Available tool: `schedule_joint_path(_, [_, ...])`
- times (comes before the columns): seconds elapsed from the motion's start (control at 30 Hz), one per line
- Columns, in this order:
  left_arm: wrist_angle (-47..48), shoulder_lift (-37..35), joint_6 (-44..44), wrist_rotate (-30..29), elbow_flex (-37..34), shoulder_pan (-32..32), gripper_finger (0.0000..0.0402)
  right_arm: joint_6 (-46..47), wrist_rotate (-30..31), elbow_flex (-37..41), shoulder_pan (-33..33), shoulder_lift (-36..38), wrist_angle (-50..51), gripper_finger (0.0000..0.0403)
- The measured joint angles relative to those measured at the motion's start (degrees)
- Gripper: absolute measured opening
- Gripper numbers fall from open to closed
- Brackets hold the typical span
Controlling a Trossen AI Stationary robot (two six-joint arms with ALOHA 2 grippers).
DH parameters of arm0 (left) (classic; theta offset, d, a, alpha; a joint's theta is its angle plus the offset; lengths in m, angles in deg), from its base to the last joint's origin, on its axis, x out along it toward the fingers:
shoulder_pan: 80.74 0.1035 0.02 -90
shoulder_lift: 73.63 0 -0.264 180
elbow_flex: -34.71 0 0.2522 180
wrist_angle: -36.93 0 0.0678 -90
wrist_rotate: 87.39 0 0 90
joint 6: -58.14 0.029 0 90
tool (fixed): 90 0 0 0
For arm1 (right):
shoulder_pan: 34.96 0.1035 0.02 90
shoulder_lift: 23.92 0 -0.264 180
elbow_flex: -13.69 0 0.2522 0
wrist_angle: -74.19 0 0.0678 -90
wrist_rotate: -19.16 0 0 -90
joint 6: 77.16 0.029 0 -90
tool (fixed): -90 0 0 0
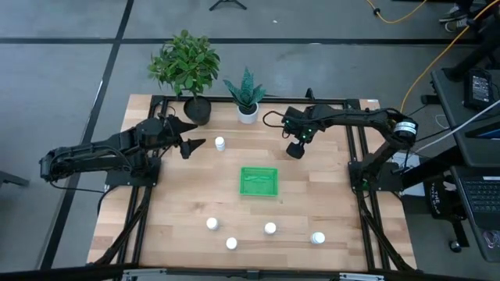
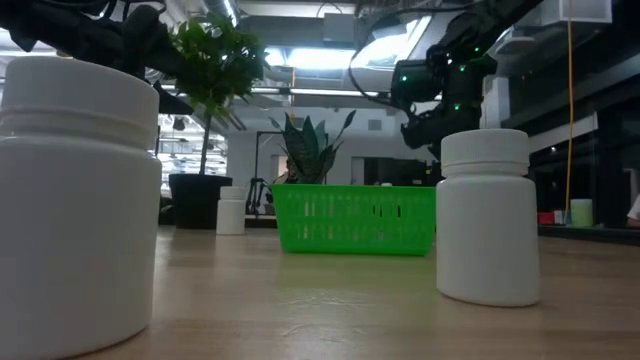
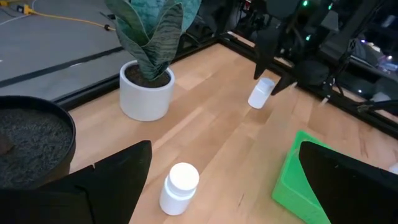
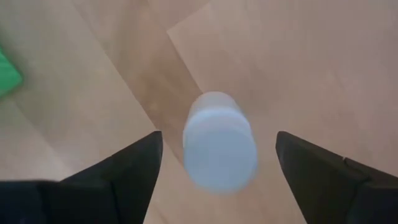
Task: Pick and place pill bottles into a basket
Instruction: Put the white pill bottle into the green basket
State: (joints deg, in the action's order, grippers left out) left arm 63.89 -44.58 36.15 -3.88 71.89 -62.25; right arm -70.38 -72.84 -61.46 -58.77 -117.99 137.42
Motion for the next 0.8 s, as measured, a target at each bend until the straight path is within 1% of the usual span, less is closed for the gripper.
schedule_joint_path(0.27, [-0.2, 0.0, -0.4, 0.0, 0.0, 0.0, 0.0400, -1.0, 0.4, 0.0, -0.7, -2.2, 0.3, 0.0315])
schedule_joint_path(0.4, [-0.1, 0.0, 0.0, 0.0, 0.0, 0.0, 0.0400, -0.9, 0.4, 0.0, -1.2, -2.2, 0.5, 0.0301])
schedule_joint_path(0.53, [-0.1, 0.0, 0.1, 0.0, 0.0, 0.0, 0.0400, -1.1, 0.4, 0.0, -1.2, -2.2, 0.9, 0.0266])
schedule_joint_path(0.8, [-0.1, 0.0, 0.3, -1.4, 0.0, 0.0, 0.0400, -1.2, 0.4, 0.0, -1.2, -2.0, 1.0, 0.0169])
